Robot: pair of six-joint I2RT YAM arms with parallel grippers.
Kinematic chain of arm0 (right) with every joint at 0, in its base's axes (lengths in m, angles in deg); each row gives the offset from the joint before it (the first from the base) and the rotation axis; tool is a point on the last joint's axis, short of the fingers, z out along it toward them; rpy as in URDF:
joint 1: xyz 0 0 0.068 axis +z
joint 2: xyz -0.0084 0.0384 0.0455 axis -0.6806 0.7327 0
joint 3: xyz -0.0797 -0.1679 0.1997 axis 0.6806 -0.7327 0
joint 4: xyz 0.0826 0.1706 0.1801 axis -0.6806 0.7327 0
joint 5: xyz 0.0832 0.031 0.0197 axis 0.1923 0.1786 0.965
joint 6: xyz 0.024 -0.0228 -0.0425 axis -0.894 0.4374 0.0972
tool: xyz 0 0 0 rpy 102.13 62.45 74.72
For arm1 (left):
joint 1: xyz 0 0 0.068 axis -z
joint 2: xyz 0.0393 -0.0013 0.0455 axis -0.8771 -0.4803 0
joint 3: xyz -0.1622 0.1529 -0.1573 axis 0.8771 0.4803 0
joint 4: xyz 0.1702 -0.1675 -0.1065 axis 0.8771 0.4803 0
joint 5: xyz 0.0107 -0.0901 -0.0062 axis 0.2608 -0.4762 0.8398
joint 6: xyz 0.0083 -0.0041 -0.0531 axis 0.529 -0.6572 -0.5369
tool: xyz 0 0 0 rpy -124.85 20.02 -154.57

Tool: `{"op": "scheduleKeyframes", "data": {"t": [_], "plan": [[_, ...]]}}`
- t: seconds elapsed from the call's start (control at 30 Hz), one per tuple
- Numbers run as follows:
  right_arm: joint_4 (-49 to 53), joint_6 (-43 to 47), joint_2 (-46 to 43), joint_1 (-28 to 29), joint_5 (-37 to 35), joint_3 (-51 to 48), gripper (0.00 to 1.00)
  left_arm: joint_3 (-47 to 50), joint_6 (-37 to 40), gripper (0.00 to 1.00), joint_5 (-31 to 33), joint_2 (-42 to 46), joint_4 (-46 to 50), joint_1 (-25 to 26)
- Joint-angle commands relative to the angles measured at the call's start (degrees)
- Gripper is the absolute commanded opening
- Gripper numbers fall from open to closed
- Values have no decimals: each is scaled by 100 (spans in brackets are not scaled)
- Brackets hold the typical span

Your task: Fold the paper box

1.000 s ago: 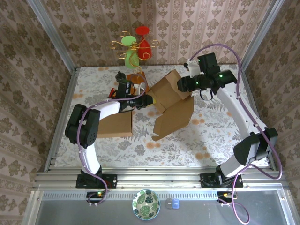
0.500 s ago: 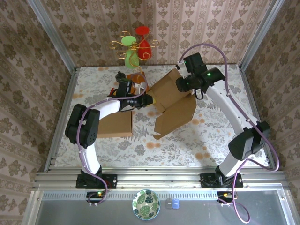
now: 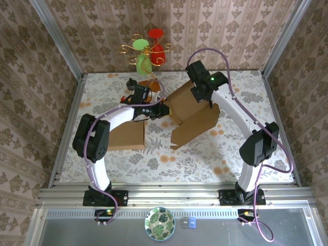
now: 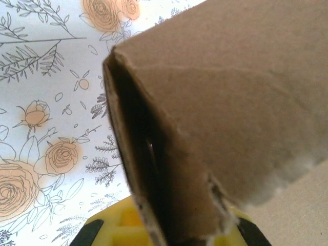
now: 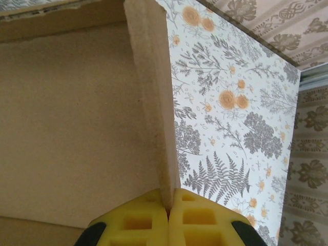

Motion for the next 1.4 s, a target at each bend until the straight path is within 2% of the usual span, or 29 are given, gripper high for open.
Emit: {"op": "scheduleKeyframes", "data": {"t": [0.0, 0.2, 0.3, 0.47, 0.57, 0.67, 0.8, 0.97, 1.07, 1.2, 1.3, 1.37], "plan": [[236, -144, 129, 84, -100, 197, 9, -293, 320, 0, -83, 72, 146, 106], [339, -198, 222, -8, 168, 297, 19, -320, 376, 0, -44, 94, 263, 135], [376, -228, 270, -35, 229, 311, 21, -338, 393, 0, -18, 86, 279, 146], [490, -288, 371, -35, -15, 380, 12, -373, 390, 0, 33, 75, 327, 162], [565, -338, 420, -26, -299, 384, 9, -418, 394, 0, 111, 75, 425, 163], [632, -433, 447, -8, -728, 321, 1, -479, 403, 0, 241, 81, 585, 163], [627, -521, 454, 0, -1239, 215, 0, -520, 366, 0, 305, 94, 629, 172], [820, -649, 600, 9, -1542, 358, 0, -627, 371, 0, 385, 63, 797, 183], [870, -721, 667, 9, -1449, 377, 12, -662, 359, 0, 409, 54, 805, 190], [916, -686, 736, 9, -1572, 445, 14, -696, 366, 0, 428, 44, 866, 194], [983, -690, 805, 0, -1564, 518, 23, -714, 379, 0, 445, 45, 911, 190], [1029, -724, 844, 0, -1558, 547, 22, -732, 386, 0, 459, 37, 937, 198]]}}
